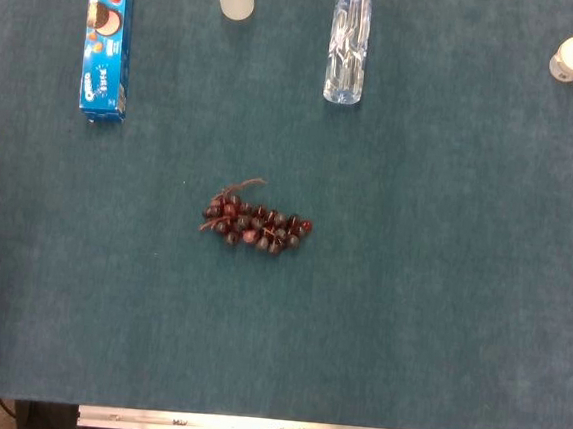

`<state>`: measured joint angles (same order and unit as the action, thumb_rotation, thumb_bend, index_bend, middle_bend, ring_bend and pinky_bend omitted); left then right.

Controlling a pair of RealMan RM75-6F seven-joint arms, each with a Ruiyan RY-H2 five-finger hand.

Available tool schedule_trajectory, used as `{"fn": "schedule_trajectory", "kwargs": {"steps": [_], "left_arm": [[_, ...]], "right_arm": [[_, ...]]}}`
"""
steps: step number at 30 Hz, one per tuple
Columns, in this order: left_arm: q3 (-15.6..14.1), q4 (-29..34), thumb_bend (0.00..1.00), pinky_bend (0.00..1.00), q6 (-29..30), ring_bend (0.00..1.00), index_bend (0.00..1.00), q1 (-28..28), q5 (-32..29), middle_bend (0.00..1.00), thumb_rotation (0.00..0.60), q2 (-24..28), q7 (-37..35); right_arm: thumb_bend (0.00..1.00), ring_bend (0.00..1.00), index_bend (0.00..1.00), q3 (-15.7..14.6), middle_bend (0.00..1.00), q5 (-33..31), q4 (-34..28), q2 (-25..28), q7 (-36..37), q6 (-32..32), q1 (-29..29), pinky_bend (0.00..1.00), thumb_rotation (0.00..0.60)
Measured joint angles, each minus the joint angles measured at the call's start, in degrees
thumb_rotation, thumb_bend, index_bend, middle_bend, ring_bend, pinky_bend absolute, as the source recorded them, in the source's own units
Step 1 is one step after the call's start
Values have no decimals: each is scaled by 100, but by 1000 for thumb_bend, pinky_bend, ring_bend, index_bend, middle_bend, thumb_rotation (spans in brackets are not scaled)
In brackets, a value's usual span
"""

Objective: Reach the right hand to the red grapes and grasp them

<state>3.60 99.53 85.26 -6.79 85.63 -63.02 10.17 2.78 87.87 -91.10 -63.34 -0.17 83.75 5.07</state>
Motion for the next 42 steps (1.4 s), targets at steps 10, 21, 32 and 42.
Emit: {"fn": "schedule_trajectory", "kwargs": {"steps": [10,21,32,42], "left_arm": [[24,-18,260,189,-50,227,302,-40,-50,334,600,-12,49],[16,-10,260,189,-29,227,302,-41,-40,334,600,-5,24],[-44,103,260,189,214,227,304,178,-78,336,600,172,-77],[-57,188,260,189,345,227,304,302,-120,337,600,295,-117]], "right_arm": [[412,308,427,-29,425,154,-105,81,163,-129,124,237,600],[378,213,178,-56,303,952,-477,245,187,-807,894,234,600],[382,0,0,-24,58,1191,-985,-18,357,-2430,2164,0,368],[428,0,0,293,58,733,-986,-1088,145,-3612,3250,0,365]]}}
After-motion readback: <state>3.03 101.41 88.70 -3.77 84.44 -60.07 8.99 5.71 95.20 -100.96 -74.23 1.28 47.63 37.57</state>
